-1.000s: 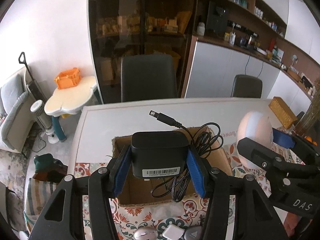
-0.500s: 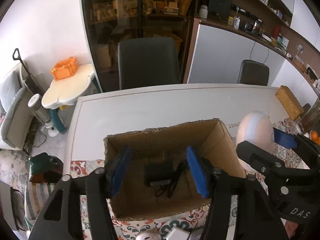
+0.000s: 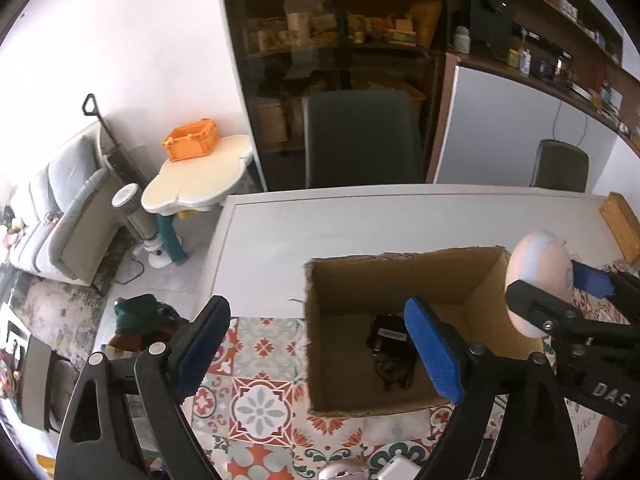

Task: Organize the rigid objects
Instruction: 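Open both tools to drop the adapter and night light into the box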

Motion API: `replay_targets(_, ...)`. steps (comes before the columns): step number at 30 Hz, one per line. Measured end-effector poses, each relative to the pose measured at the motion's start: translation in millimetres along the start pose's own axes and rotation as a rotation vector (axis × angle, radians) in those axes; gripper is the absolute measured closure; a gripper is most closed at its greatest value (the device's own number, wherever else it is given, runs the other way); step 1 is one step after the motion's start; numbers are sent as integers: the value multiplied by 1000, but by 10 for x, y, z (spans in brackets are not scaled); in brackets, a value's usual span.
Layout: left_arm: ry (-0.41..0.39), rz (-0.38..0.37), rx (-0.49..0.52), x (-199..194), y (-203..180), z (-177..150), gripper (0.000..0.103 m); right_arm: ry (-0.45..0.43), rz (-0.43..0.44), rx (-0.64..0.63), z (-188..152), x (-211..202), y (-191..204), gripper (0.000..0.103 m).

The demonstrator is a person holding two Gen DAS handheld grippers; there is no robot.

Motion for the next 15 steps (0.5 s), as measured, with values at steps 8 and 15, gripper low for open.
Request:
replay_targets(8,-27,30,-22,-137,148,-29,13,1,-36,0,49,88,70,16)
replay_targets(15,-72,11,-28,-386,141,-71,13,-21,-47,17,-83,-171,109,16)
Point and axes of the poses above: each gripper's, at about its wrist camera, not at the fingertips, and x roughly the way its jaws point, y to its left, z to its top, the point moved 2 cm from there along x, roughly the way its jaws point, and after that the axes turned 9 degrees about -y, right-handed, at the moved point
